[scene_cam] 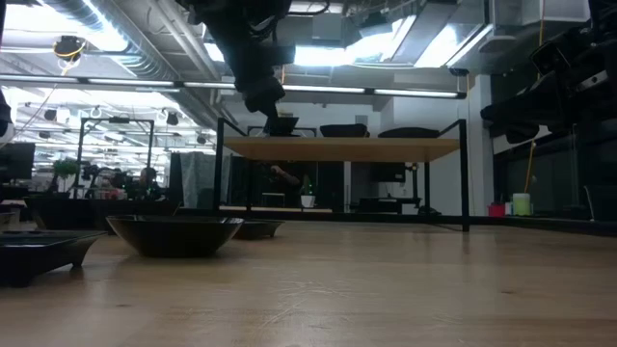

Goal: Pick & Place Mini shaped plates
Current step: Stack the square plate on top of the square plate on the shelf, then stack the distorted square plate on top of the distorted square plate on the shelf

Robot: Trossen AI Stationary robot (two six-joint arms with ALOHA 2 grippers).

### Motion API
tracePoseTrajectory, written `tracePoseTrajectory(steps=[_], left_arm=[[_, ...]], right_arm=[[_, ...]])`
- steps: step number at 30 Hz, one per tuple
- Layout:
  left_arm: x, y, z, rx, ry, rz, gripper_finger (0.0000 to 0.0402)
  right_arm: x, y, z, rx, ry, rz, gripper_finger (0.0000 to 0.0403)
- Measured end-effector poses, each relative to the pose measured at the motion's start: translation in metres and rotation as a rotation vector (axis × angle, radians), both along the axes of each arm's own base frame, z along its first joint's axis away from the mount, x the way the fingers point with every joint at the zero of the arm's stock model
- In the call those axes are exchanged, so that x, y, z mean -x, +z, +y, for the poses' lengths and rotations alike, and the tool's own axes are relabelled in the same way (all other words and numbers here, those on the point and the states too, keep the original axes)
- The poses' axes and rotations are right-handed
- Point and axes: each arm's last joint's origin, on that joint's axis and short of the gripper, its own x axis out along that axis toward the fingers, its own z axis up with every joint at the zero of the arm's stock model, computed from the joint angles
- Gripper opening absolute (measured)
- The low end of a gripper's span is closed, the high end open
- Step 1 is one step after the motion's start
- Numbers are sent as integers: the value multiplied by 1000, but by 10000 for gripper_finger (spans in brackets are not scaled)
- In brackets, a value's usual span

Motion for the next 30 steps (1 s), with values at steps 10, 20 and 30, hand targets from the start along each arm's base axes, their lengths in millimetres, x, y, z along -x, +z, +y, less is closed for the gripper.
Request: tracePoseTrajectory(steps=[10,20,30], left_arm=[[-2,0,-1,28,-26,-23,7],[-1,1,0,0,9,-19,49],[-2,-1,-2,83,12,-85,98]], right_arm=[[0,0,0,0,0,0,34],[0,0,0,0,0,0,34],[0,0,0,0,0,0,34]])
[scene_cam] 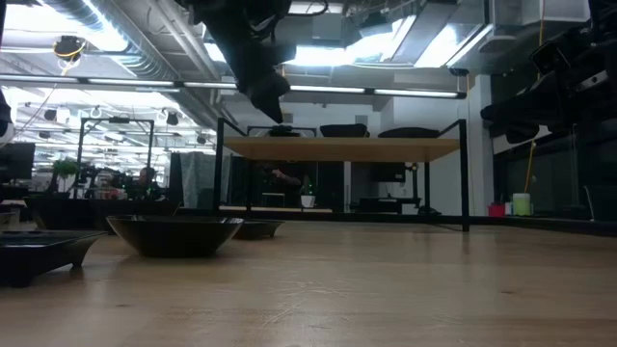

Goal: Pick & Place Mini shaped plates
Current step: Stack the distorted square plate on top of the distorted square plate on the shelf

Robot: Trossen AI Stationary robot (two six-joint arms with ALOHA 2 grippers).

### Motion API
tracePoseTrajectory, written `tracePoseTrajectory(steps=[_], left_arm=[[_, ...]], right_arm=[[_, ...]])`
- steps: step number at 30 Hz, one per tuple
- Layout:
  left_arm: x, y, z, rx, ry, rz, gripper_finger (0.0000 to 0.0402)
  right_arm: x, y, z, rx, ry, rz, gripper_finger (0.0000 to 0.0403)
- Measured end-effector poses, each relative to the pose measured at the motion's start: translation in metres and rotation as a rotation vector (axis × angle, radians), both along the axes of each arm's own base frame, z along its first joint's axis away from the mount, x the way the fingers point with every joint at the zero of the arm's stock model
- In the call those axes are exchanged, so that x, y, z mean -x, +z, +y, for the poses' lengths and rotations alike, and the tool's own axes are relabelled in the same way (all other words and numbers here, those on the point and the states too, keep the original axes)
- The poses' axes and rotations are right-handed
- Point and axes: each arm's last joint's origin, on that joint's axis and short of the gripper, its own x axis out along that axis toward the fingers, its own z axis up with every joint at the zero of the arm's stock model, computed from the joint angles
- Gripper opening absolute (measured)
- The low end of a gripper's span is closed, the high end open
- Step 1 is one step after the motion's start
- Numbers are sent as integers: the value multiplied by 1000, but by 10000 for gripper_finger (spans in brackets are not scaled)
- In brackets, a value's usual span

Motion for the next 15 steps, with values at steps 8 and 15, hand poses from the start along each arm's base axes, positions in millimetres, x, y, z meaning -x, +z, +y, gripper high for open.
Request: tracePoseTrajectory(steps=[8,15], left_arm=[[-7,-3,-29,67,-134,19,94],[-10,-7,-70,110,-216,38,92]], right_arm=[[0,0,0,0,0,0,34],[0,0,0,0,0,0,34]])
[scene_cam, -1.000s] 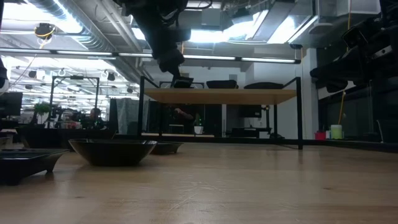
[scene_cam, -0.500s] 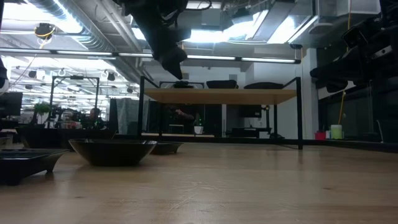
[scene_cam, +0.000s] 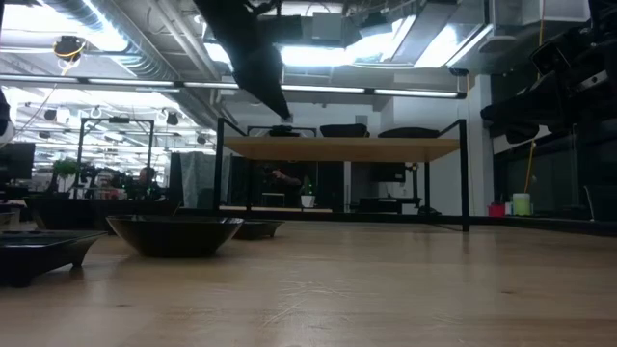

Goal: Pick & Place Mini shaped plates
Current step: Stack the distorted square plate on top of the distorted square plate on the shelf

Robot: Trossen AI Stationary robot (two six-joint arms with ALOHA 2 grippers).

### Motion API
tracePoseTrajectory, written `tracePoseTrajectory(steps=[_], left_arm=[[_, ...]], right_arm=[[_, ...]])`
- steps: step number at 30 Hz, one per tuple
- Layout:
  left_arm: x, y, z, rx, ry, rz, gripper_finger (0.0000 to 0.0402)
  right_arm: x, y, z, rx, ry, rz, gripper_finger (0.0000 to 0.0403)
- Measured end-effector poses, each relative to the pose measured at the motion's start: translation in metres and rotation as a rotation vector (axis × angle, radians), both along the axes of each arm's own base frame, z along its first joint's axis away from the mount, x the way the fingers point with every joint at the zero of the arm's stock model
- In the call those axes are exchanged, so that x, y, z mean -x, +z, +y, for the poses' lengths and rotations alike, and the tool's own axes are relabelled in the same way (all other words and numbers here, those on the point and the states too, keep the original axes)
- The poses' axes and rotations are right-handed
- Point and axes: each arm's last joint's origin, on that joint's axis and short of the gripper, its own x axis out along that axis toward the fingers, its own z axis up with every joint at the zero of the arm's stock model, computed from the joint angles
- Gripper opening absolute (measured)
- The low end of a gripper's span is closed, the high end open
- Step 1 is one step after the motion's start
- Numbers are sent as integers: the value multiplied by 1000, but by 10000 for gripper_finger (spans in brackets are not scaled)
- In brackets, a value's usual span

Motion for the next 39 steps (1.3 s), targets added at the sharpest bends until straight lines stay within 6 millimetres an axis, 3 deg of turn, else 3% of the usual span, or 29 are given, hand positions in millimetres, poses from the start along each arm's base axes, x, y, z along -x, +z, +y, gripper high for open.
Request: tracePoseTrajectory(steps=[7,15,33,39], left_arm=[[4,-4,-39,58,-24,17,90],[13,-9,-65,116,34,41,93],[49,-22,-87,374,319,246,90],[64,-23,-96,359,415,321,89]], right_arm=[[0,0,0,0,0,0,34],[0,0,0,0,0,0,34],[0,0,0,0,0,0,34],[0,0,0,0,0,0,34]])
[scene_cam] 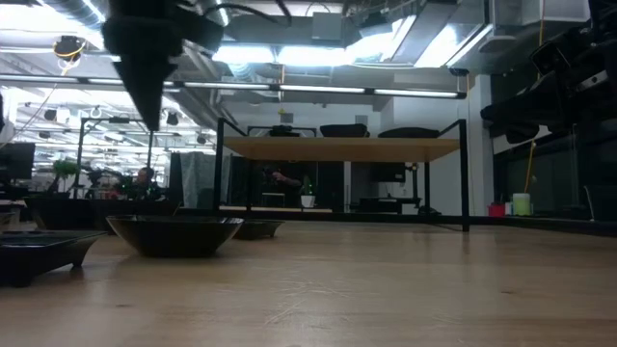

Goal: Pick & Place Mini shaped plates
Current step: Stack the distorted square plate on top of the distorted square plate on the shelf

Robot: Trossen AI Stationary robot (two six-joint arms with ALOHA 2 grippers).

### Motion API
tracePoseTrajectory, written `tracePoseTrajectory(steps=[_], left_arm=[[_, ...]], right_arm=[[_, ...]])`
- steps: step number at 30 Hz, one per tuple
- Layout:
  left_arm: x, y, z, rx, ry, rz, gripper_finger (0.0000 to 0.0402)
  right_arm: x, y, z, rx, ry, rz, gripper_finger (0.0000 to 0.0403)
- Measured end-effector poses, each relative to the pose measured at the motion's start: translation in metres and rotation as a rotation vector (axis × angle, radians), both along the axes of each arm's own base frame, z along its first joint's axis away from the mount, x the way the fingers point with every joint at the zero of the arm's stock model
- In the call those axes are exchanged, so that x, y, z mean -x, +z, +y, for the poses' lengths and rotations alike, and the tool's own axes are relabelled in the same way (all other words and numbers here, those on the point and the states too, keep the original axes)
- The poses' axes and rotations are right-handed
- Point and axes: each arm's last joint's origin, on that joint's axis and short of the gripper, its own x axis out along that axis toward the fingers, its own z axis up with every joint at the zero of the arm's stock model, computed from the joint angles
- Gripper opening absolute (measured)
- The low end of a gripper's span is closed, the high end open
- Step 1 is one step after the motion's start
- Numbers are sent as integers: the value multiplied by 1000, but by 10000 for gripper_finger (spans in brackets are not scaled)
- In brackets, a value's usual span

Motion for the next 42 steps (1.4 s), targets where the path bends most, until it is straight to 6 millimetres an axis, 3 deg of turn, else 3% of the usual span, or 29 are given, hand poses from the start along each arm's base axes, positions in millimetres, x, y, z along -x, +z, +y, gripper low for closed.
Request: tracePoseTrajectory(steps=[7,15,24,36,42], left_arm=[[14,0,-23,-104,40,-23,88],[37,-27,-40,-21,169,55,84],[58,-56,-38,-28,244,154,84],[59,-79,-35,11,222,108,84],[58,-80,-31,2,240,106,84]], right_arm=[[0,0,0,0,0,0,34],[0,0,0,0,0,0,34],[0,0,0,0,0,0,34],[0,0,0,0,0,0,34],[0,0,0,0,0,0,34]])
